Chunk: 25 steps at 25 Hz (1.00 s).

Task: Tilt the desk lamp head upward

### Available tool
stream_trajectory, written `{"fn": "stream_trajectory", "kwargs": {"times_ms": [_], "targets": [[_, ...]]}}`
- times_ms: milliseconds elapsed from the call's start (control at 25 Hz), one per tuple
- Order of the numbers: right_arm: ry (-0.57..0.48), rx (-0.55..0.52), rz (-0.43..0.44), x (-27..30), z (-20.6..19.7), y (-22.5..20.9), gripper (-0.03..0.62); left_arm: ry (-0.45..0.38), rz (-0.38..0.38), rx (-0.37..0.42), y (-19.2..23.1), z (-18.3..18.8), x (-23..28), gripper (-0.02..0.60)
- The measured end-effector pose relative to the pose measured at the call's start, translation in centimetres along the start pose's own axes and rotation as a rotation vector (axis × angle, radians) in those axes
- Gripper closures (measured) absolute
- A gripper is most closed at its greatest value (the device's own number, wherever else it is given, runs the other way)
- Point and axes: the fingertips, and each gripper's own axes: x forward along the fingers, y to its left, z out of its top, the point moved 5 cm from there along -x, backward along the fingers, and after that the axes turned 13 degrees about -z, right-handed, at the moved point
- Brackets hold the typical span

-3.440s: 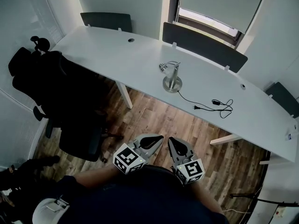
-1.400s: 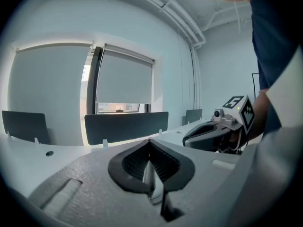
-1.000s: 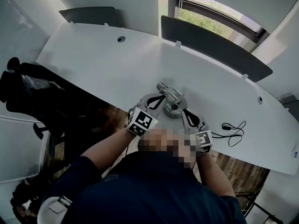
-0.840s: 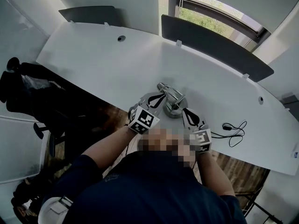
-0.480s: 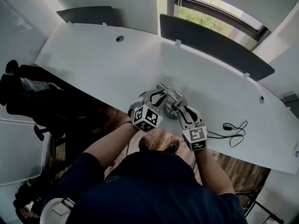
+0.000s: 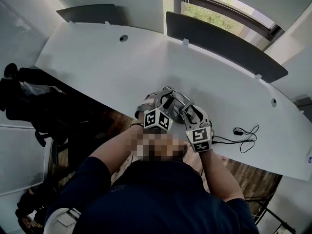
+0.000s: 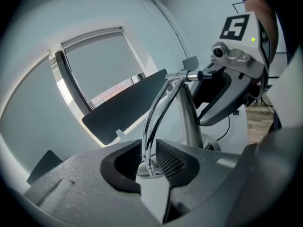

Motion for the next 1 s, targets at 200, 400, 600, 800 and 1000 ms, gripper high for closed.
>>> {"fn": "stream_trajectory", "kwargs": {"times_ms": [200, 400, 600, 800, 1000], "targets": [[-0.002, -0.057, -0.007, 1.0, 0.3, 0.4, 0.445, 0.035, 0.028, 0.062, 0.0, -0.2, 0.7, 0.517], [0.020, -0.024, -0.010, 1.2, 0.9, 0.6, 0.447, 0.056, 0.031, 0.115, 0.0, 0.1, 0.7, 0.545], [0.037, 0.002, -0.011, 1.5, 0.5, 0.7, 0.456, 0.101, -0.008, 0.133, 0.1, 0.1, 0.8, 0.545], [0.077, -0.012, -0.010, 1.5, 0.4, 0.6, 0.456, 0.164, -0.019, 0.136, 0.3, 0.5, 0.3, 0.546], [0.142, -0.014, -0.002, 1.4, 0.7, 1.1, 0.456, 0.236, -0.049, 0.147, 0.0, 0.6, -0.6, 0.546]]}}
